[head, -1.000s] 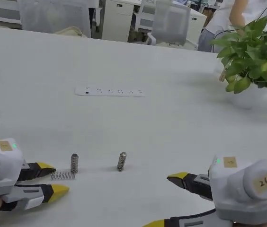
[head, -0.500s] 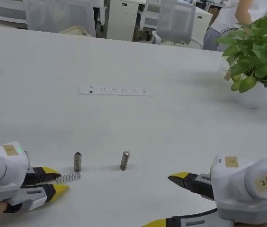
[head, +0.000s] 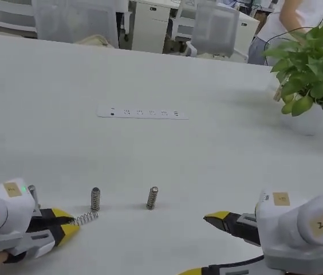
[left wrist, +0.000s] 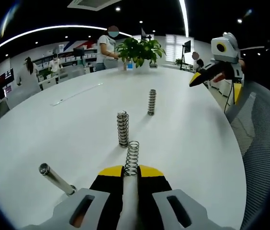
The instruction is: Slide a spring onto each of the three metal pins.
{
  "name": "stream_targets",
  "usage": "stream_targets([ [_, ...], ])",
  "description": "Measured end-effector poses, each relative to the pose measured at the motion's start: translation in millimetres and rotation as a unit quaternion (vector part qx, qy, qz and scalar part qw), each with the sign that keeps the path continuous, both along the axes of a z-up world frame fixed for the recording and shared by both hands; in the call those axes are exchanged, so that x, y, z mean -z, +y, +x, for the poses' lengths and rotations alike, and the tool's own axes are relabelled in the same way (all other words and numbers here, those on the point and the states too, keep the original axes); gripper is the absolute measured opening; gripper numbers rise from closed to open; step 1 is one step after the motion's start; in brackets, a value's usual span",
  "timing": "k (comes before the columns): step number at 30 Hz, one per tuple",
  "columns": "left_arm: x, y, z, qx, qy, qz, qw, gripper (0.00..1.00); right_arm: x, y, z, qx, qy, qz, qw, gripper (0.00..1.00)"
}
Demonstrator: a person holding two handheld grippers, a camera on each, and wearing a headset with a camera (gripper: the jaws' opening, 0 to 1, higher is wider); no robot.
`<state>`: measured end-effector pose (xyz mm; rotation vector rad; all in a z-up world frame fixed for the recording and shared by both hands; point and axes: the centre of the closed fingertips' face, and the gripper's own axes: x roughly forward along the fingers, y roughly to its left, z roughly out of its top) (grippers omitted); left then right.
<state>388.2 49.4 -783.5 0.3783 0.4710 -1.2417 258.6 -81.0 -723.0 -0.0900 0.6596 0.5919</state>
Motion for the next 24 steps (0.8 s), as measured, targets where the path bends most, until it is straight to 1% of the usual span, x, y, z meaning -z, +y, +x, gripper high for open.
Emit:
stream_targets([
  [4, -0.2, 1.2, -5.2, 0.002, 0.0, -0.001, 1.0, 0.03, -1.0, -0.1, 0.6, -0.002, -0.002, 0.0, 1.0, 0.78],
  [7, -0.7, 3.1, -6.5, -0.002, 0.003, -0.002, 1.0, 0.03, -1.1, -0.6, 1.2, -0.004, -0.003, 0.0, 1.0, 0.78],
  [8, -0.9, 4.0, -7.2, -0.002, 0.003, -0.002, 1.0, 0.03, -0.9, -0.4, 1.3, -0.005, -0.003, 0.0, 1.0, 0.78],
  [9, -1.5, 5.7, -7.5, -0.004, 0.0, -0.001, 1.0, 0.03, -0.8, -0.3, 1.5, -0.005, -0.003, 0.0, 1.0, 0.78],
  [15, -3.6, 10.9, -12.1, -0.008, 0.003, 0.0, 1.0, 0.03, 0.3, 0.9, 2.5, -0.011, -0.002, 0.001, 0.9999, 0.78],
  [24, -12.6, 12.9, -22.9, -0.007, -0.001, -0.006, 1.0, 0.03, -2.3, 1.3, 5.1, -0.017, -0.009, 0.004, 0.9998, 0.78],
])
